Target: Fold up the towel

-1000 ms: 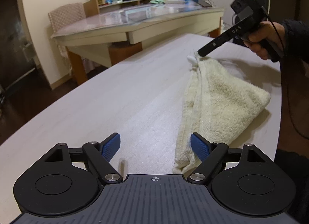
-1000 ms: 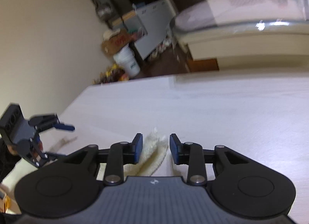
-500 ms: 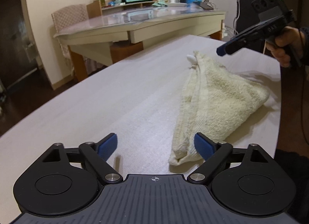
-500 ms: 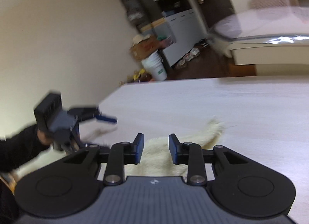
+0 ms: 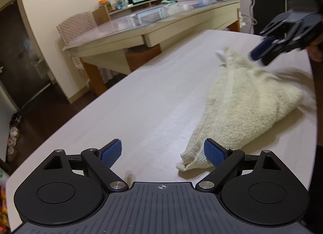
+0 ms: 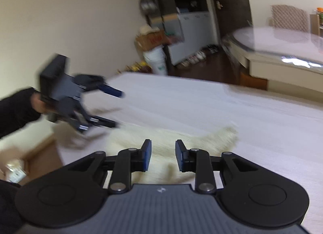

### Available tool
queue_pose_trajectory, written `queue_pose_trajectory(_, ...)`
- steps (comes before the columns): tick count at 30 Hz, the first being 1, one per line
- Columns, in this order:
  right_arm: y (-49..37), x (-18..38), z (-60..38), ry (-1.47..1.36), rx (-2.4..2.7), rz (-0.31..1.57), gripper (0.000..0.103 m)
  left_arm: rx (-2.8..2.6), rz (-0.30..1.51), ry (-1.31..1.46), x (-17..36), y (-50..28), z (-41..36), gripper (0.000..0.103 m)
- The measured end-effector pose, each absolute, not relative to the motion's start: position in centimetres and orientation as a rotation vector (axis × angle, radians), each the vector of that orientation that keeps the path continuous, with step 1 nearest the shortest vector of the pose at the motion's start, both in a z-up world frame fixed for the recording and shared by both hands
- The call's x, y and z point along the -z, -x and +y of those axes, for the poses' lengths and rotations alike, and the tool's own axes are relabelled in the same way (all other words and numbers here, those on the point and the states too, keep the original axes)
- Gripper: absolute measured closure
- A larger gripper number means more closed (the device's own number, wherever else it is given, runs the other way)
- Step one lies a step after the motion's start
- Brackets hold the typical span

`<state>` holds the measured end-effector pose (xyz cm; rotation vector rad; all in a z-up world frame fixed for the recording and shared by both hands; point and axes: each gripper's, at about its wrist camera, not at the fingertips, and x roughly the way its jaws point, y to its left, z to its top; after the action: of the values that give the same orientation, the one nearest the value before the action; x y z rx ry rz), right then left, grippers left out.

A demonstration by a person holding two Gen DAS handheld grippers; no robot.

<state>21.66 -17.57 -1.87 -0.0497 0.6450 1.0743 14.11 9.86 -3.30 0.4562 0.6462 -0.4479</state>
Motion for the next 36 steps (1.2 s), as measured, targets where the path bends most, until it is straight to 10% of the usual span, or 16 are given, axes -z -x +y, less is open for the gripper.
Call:
queue_pose_trajectory(20, -8.0, 3.8, -9.5, 0.723, -0.987, 0.402, 0.074, 0.486, 0.631, -0.364, 3.1, -14.0, 9.8, 0.016)
queue_pose_trajectory(24, -6.8, 4.9, -8.7, 0.855, -0.961, 0.336, 0.093, 0.487, 0.642, -0.355, 3.5, -14.7, 10.2, 0.015)
queue_pose_trajectory(36, -4.3, 4.5, -10.1, 0.928, -0.996, 0.352, 0.095, 0.52, 0.662, -0.344, 3.9, -16.1, 11.1, 0.009)
